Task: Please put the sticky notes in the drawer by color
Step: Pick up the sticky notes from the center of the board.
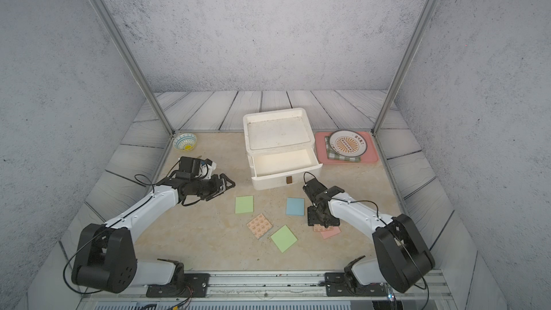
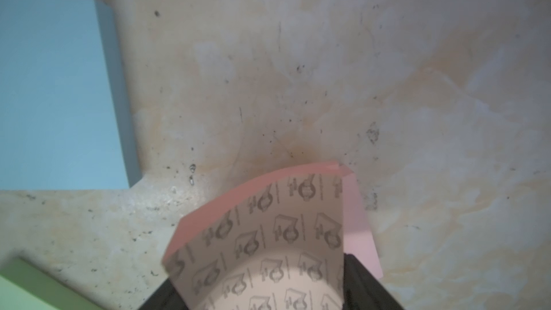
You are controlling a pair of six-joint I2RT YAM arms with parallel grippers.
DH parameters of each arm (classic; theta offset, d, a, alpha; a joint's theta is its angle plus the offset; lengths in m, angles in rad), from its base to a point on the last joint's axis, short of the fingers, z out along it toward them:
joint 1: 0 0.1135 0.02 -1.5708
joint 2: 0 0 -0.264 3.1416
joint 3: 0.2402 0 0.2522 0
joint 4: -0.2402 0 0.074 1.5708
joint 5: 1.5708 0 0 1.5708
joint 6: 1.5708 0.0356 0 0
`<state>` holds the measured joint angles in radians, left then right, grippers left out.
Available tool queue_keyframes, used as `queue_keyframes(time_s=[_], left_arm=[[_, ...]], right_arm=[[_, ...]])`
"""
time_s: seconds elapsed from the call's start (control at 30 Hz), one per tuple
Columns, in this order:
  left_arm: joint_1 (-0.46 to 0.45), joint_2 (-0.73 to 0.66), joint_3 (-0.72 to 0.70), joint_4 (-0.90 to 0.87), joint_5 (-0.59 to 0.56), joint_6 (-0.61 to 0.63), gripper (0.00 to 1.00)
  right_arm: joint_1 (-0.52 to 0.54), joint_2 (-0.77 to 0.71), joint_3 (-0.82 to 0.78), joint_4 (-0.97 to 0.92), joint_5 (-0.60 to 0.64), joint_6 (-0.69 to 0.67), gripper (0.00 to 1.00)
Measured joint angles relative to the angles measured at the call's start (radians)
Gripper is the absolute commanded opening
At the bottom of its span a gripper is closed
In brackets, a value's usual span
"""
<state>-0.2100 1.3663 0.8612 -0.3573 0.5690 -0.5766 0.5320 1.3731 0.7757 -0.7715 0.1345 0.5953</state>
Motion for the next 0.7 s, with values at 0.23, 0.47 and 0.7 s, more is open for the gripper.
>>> queue_keyframes(time_s=[0.23,0.47,0.7], left_arm=[[-0.003,0.000,0.000,-0.001,-0.002,0.000,0.79],[-0.014,-0.002,0.004,-0.016,-0.001,0.000,0.79],[-0.029,-0.055,0.064,-0.075,0.000,0.000,0.78]], right_arm=[[0.000,-0.119,0.032,-0.069,-0.012,0.004,0.67],[0.000,-0.225,0.154,-0.173,-0.013,0.009,0.67],[0.000,-0.311,0.370,-0.285,-0.030,0.017,0.67]])
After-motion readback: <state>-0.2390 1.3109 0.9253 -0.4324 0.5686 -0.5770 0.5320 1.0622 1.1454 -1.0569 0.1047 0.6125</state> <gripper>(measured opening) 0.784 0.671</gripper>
